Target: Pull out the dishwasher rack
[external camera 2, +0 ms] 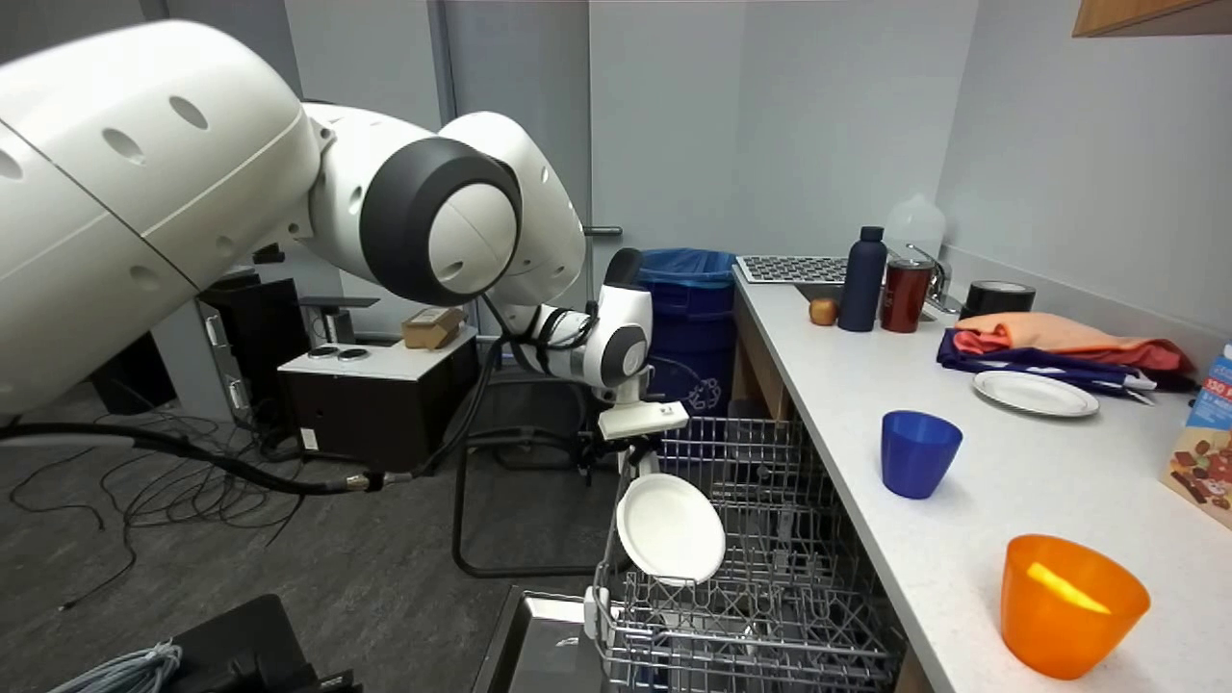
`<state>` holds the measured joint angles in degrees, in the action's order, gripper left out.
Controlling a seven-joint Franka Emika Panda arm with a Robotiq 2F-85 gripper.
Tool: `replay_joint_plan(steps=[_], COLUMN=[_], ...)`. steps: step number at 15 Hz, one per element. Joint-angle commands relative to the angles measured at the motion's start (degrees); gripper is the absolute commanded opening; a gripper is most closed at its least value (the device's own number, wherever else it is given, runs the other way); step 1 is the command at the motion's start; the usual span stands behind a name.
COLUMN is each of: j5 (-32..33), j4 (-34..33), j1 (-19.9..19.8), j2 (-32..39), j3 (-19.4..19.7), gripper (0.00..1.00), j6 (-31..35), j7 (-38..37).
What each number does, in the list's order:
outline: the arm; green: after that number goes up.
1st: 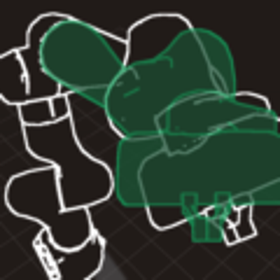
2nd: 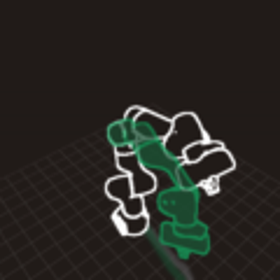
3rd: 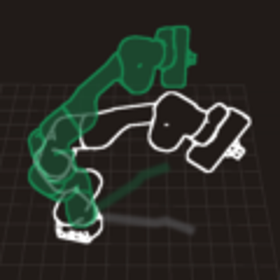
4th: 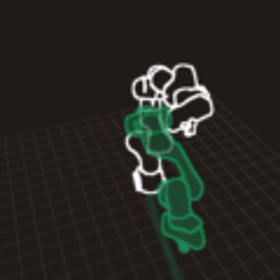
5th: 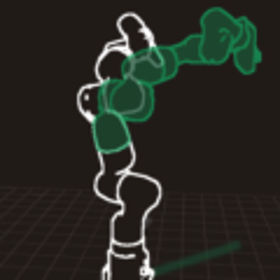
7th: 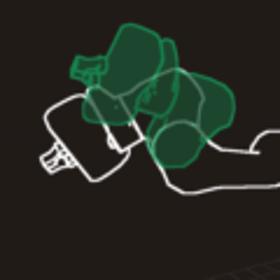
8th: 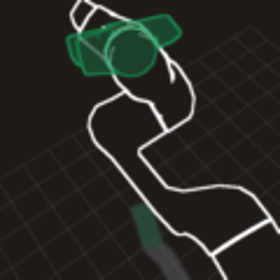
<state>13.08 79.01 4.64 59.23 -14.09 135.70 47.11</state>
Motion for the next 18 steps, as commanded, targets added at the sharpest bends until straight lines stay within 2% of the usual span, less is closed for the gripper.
replay_joint_plan(steps=[1,8,13,14,18], j5=[-0.48,-0.92,-0.3,-0.57,-0.46], j4=[-3.2,-4.18,-4.21,-2.59,-2.59], j1=[1.61,2.69,3.39,2.49,2.73], j2=[1.17,1.46,1.07,0.28,0.3], j3=[1.53,2.25,2.83,1.82,2.16], gripper=[1.0,1.0,1.0,1.0,1.0], j6=[0.85,1.6,-0.52,0.42,0.37], j7=[-0.65,-6.6,-8.44,-7.0,-7.72])
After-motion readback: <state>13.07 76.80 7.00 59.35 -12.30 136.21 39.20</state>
